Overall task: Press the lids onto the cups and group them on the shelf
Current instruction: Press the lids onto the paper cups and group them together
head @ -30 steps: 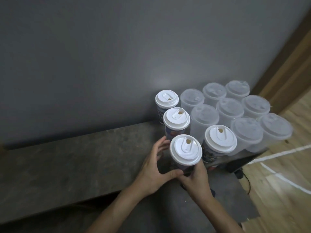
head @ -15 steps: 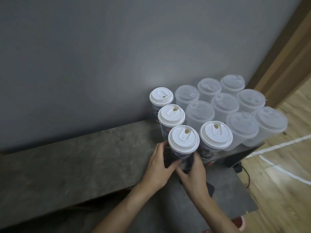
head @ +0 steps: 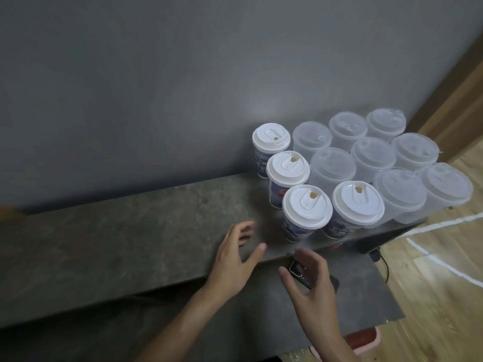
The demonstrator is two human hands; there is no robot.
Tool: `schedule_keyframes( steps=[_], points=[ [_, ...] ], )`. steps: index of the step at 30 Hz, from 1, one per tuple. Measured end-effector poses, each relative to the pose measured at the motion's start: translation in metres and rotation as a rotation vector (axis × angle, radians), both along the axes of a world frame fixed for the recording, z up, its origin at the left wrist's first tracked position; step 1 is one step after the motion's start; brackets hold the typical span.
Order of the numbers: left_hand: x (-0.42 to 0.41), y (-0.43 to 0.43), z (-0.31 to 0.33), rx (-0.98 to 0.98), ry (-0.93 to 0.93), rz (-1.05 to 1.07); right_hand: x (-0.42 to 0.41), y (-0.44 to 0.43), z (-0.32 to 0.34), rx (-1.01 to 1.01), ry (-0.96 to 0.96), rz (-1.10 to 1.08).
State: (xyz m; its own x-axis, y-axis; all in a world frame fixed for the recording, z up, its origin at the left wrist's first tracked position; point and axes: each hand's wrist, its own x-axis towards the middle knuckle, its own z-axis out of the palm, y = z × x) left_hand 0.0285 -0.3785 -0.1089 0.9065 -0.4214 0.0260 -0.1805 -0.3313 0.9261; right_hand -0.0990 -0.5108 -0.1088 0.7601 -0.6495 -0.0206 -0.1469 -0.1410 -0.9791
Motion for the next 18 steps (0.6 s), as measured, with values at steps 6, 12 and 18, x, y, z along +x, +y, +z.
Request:
schedule_keyframes(
  steps=[6,12,18],
  points=[
    [0.0,0.085,0.011,-0.007,-0.093,0.266,0.049,0.068,0.029,0.009,-0.043,0.281],
    [0.003,0.212,0.034,0.052,-0.172,0.573,0.132,0.169,0.052,-0.135,-0.077,0.639],
    [0.002,0.366,0.066,0.122,-0.213,0.935,0.194,0.315,0.089,-0.177,-0.168,0.976]
  ],
)
